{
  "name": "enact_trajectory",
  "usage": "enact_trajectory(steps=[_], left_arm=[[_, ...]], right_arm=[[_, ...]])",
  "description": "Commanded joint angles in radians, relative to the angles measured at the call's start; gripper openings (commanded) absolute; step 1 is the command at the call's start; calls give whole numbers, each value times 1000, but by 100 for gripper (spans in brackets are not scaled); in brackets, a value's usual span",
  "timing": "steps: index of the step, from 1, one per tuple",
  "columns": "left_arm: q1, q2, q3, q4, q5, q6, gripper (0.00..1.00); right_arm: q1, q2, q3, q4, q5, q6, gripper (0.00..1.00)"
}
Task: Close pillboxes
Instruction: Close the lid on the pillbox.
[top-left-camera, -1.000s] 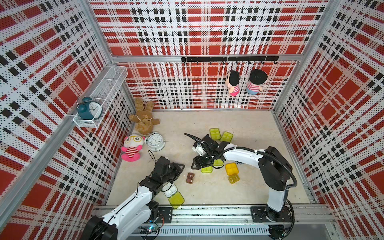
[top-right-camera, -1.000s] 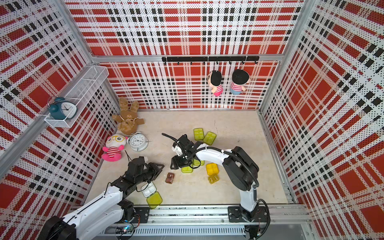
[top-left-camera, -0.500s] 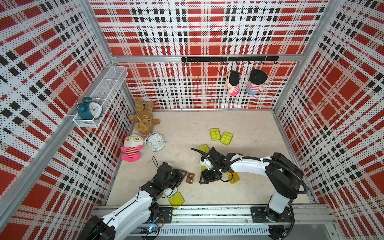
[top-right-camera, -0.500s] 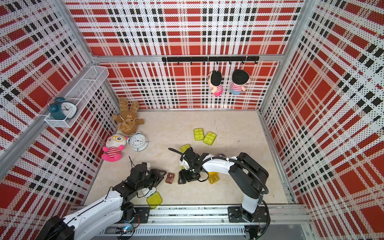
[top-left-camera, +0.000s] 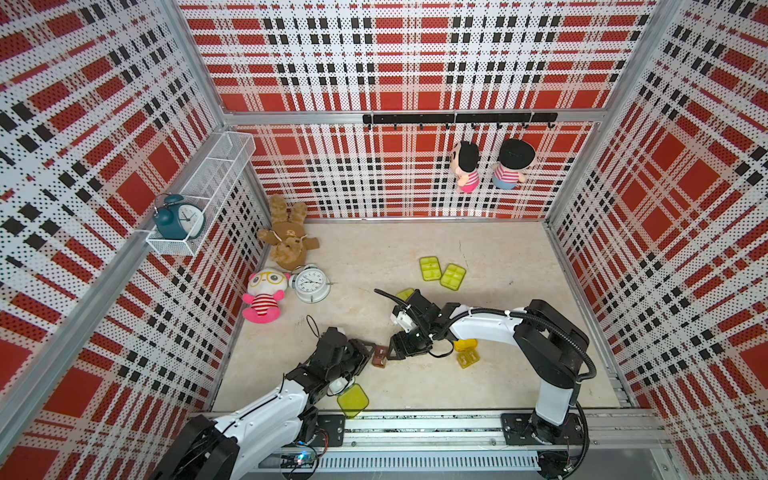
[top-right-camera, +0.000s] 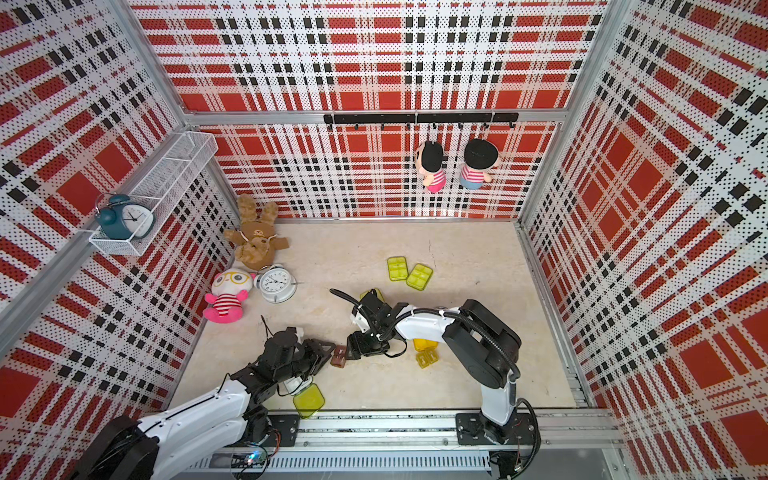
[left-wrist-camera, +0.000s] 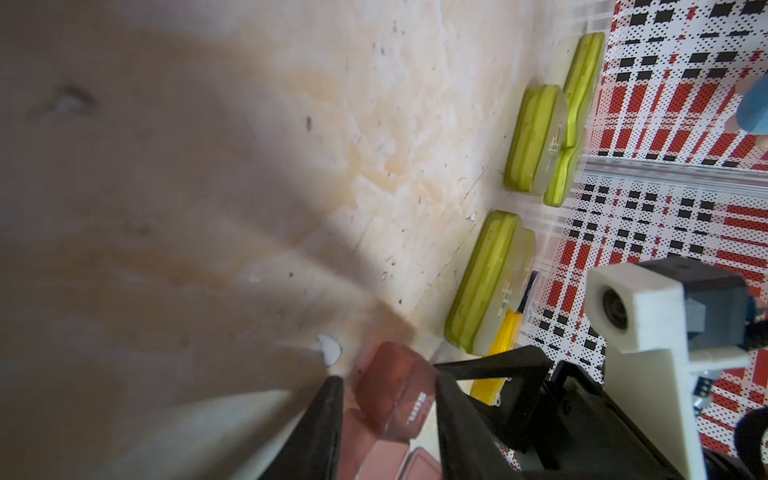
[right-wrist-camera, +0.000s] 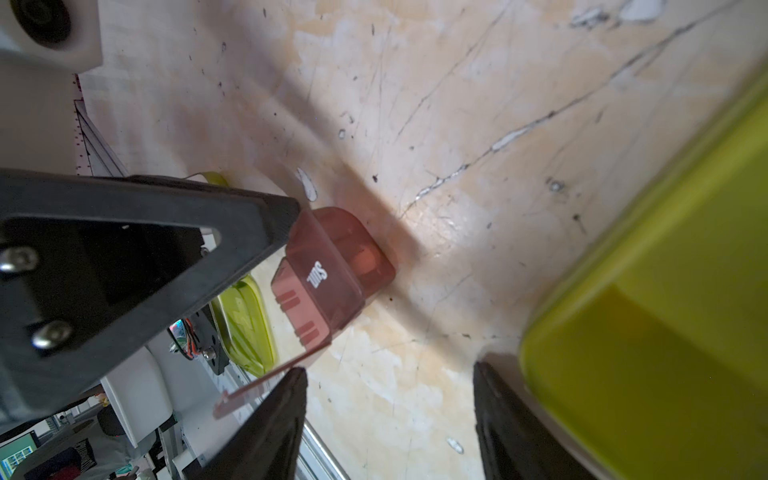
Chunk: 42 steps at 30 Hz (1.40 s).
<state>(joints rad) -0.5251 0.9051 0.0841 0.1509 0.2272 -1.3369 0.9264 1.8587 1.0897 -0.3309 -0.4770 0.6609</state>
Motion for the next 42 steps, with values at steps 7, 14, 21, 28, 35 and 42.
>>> enact_trajectory(steps=[7, 14, 21, 28, 35, 42], left_arm=[[-15, 26, 5, 65, -8, -6, 39], [-31, 16, -1, 68, -15, -18, 37], [-35, 9, -18, 76, -20, -30, 37], [-8, -16, -19, 38, -25, -27, 38], [47, -64, -18, -18, -6, -3, 38], [68, -89, -24, -54, 8, 13, 38]], right_arm=[[0, 54, 39, 5, -9, -4, 66], [0, 83, 47, 1, -8, -3, 66], [0, 95, 40, -3, -3, -2, 66], [3, 111, 29, -27, 8, -20, 65], [5, 127, 22, -51, 24, -41, 62], [15, 143, 29, -61, 41, -61, 60]])
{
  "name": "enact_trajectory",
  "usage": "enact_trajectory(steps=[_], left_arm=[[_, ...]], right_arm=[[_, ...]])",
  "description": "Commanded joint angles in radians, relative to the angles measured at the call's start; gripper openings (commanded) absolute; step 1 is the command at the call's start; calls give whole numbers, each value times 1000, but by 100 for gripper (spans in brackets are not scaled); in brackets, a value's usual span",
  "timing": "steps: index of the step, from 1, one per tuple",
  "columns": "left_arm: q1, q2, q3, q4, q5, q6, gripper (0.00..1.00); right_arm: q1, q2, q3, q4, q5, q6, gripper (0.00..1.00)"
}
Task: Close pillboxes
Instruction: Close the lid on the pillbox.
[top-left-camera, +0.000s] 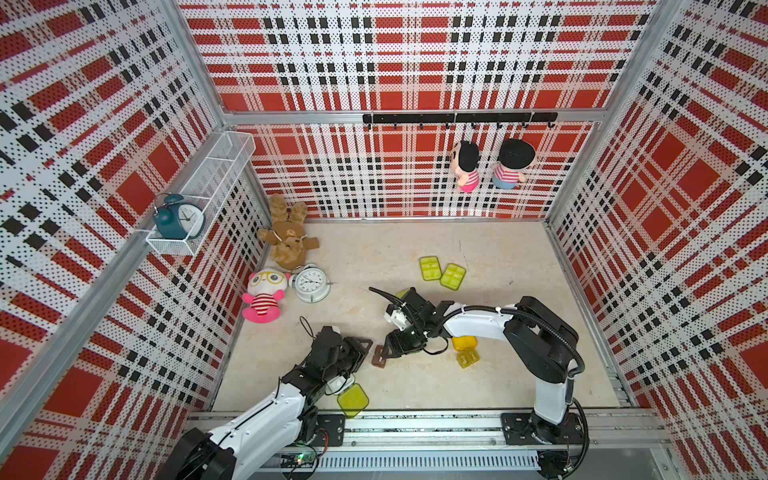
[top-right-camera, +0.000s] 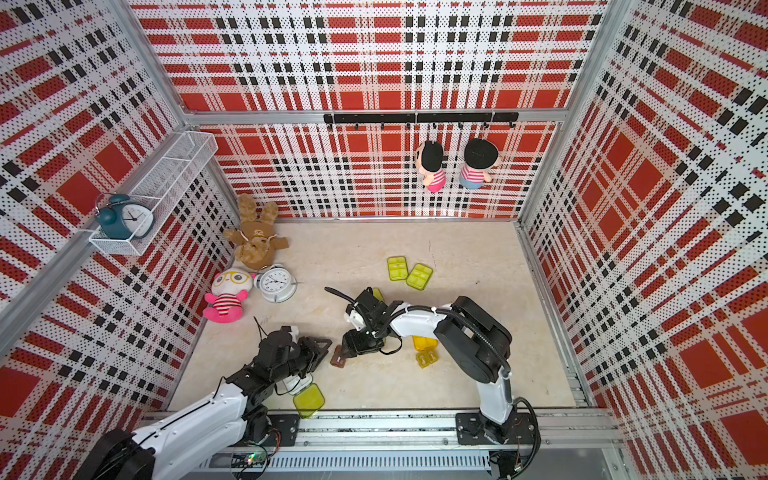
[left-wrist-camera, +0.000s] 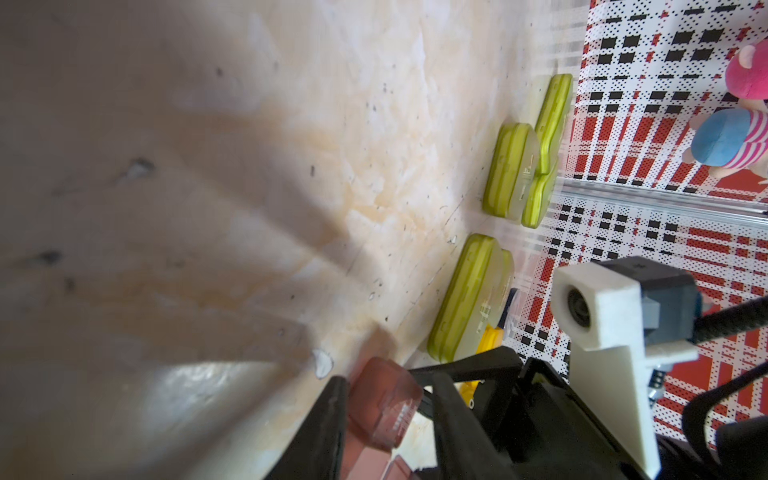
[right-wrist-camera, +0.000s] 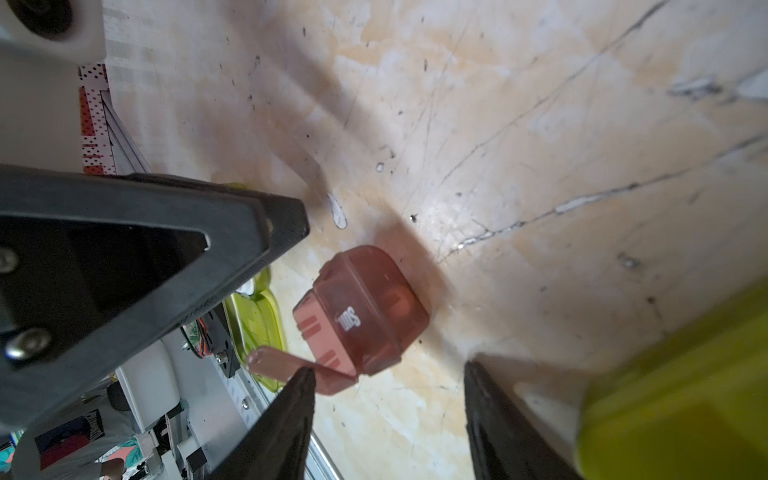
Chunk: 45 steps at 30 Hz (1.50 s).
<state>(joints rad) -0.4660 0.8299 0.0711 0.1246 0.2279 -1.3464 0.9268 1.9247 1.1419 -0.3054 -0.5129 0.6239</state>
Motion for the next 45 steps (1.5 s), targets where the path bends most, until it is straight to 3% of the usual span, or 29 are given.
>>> enact_trajectory(steps=[1, 29, 32, 36, 41, 45], left_arm=[[7, -15, -18, -25, 7, 19, 38], [-56, 59, -4, 15, 18, 43, 36], [-56, 35, 2, 0, 1, 35, 38], [-44, -49, 25, -44, -29, 26, 49], [-27, -130, 29, -82, -6, 50, 50], [-54, -113, 26, -97, 26, 88, 49]], right_arm=[[18, 79, -20, -90, 84, -31, 61], [29, 85, -26, -100, 132, -47, 64], [29, 87, -24, -101, 129, -50, 64], [29, 87, -24, -101, 128, -47, 64], [29, 85, -23, -103, 129, -50, 64], [28, 86, -21, -107, 130, -57, 64]])
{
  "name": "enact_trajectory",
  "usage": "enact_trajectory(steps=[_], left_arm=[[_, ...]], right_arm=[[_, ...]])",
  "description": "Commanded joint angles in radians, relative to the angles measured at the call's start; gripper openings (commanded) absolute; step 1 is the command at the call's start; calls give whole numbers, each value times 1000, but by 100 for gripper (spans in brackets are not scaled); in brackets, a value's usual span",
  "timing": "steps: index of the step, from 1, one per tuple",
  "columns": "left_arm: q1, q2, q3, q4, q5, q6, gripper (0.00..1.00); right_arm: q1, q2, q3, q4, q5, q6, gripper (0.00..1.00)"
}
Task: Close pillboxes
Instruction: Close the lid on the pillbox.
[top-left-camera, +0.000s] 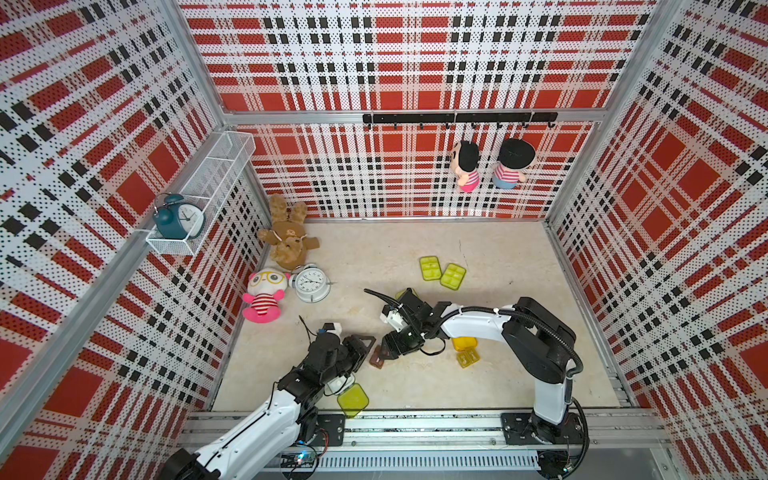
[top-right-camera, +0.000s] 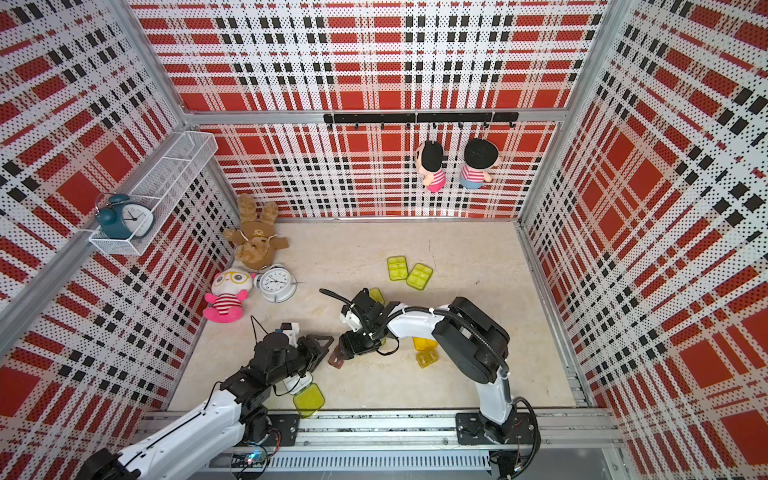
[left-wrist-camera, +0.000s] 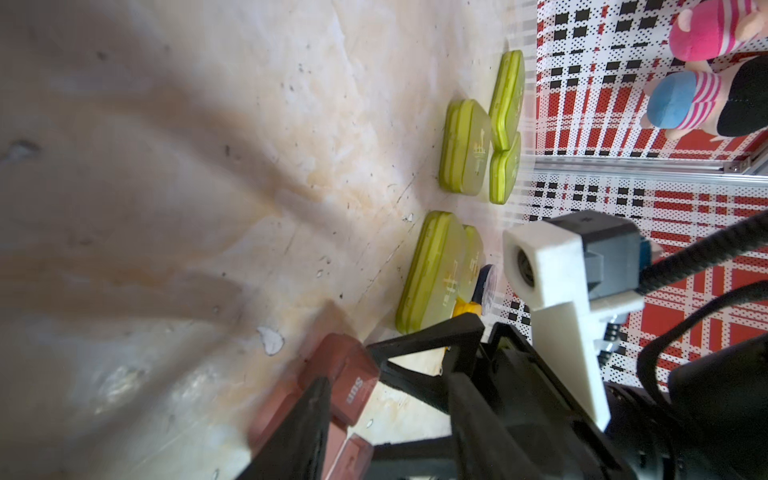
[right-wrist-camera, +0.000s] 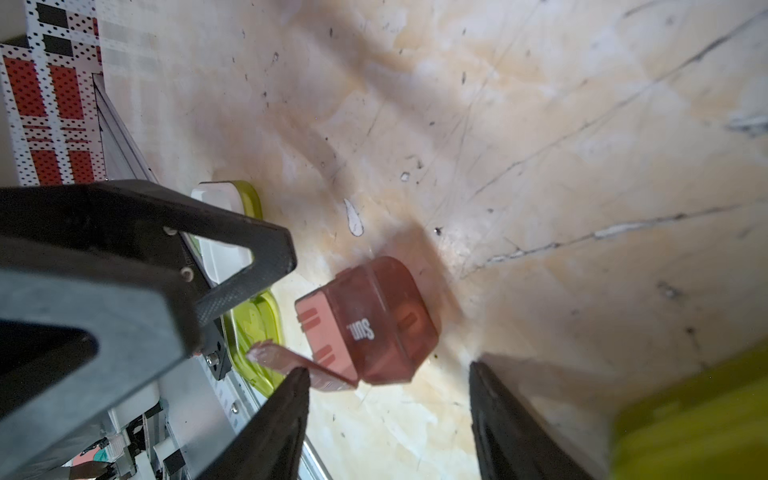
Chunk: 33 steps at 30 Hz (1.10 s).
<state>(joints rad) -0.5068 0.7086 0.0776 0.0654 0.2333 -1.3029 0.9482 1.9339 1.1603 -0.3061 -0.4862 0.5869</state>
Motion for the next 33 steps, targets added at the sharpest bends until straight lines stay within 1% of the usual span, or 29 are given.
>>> enact_trajectory(steps=[1, 4, 7, 22, 30, 33], left_arm=[[-23, 15, 25, -49, 20, 54, 49], [-48, 32, 46, -96, 0, 74, 48], [-49, 34, 50, -130, -17, 77, 48], [-53, 73, 28, -99, 17, 103, 43], [-58, 66, 19, -107, 2, 104, 42], [-59, 81, 18, -105, -2, 108, 42]], right_arm=[[8, 80, -36, -108, 103, -21, 64], [7, 83, -31, -109, 103, -22, 64], [8, 86, -28, -109, 100, -26, 64], [7, 85, -30, -111, 102, -26, 64], [8, 81, -31, -110, 101, -21, 64], [8, 56, -39, -107, 102, -16, 65]])
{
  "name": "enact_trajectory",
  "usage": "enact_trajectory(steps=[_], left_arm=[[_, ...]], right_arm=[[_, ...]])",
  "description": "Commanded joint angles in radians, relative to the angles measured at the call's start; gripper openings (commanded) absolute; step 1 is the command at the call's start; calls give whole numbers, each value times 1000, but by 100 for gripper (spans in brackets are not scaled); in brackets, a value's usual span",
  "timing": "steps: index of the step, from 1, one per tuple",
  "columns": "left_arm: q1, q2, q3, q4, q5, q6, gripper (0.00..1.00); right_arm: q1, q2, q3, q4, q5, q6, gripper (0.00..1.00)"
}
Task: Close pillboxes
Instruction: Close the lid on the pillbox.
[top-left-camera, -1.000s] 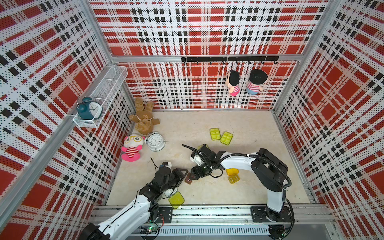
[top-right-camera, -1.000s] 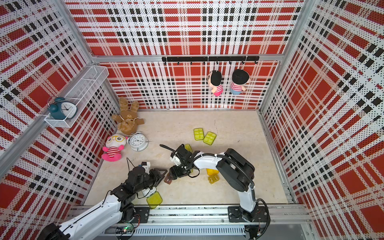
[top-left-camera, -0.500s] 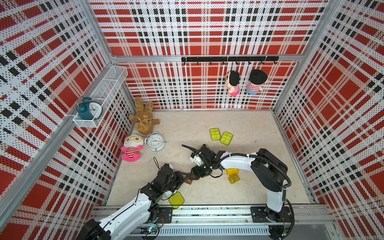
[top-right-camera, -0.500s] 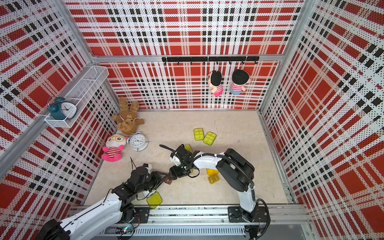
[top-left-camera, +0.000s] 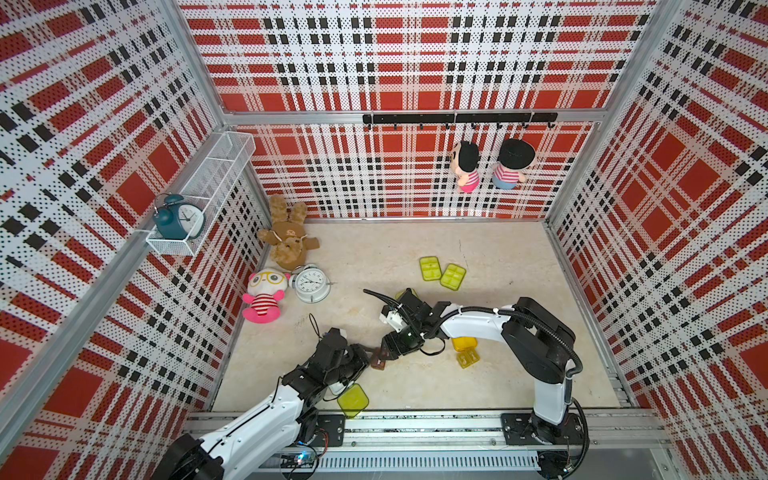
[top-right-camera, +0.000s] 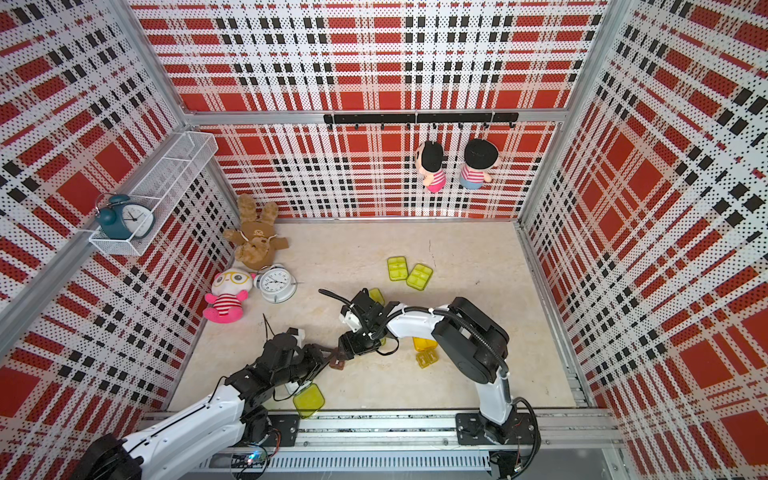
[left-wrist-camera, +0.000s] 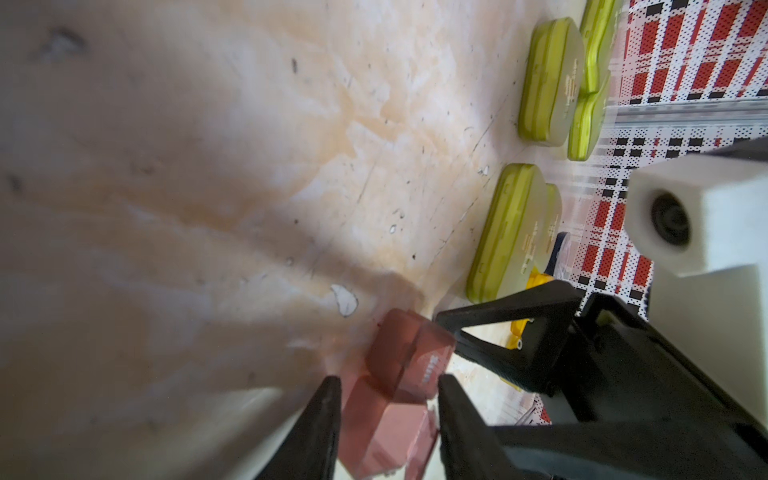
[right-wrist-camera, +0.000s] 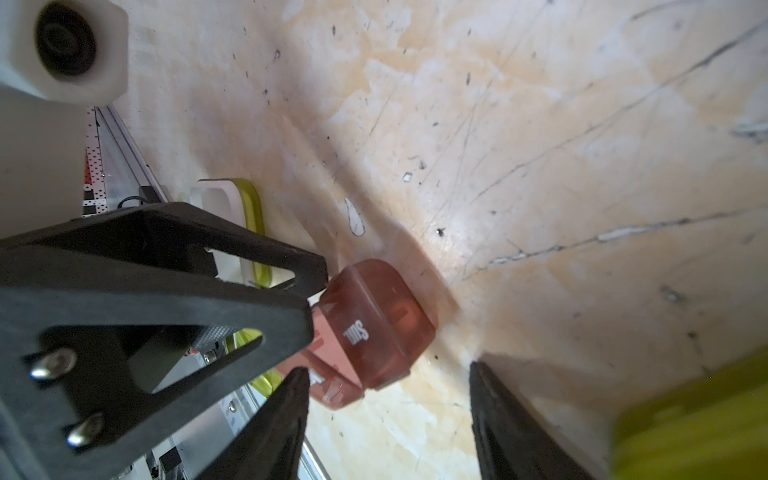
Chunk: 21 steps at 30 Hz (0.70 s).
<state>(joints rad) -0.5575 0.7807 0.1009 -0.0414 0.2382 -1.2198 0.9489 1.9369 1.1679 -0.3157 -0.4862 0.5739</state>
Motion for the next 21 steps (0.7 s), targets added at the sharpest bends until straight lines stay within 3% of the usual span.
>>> enact_trajectory(steps=[1, 5, 13, 21], left_arm=[[-9, 10, -7, 5, -8, 24, 42], [-9, 23, -8, 12, -11, 26, 42], [-14, 29, -6, 20, -16, 23, 42], [-19, 35, -11, 33, -16, 13, 41]], right_arm=[[7, 40, -52, -94, 104, 3, 67], [7, -23, -79, -75, 124, 20, 73], [7, -67, -135, -28, 76, 62, 72], [8, 8, -102, -8, 62, 68, 71]])
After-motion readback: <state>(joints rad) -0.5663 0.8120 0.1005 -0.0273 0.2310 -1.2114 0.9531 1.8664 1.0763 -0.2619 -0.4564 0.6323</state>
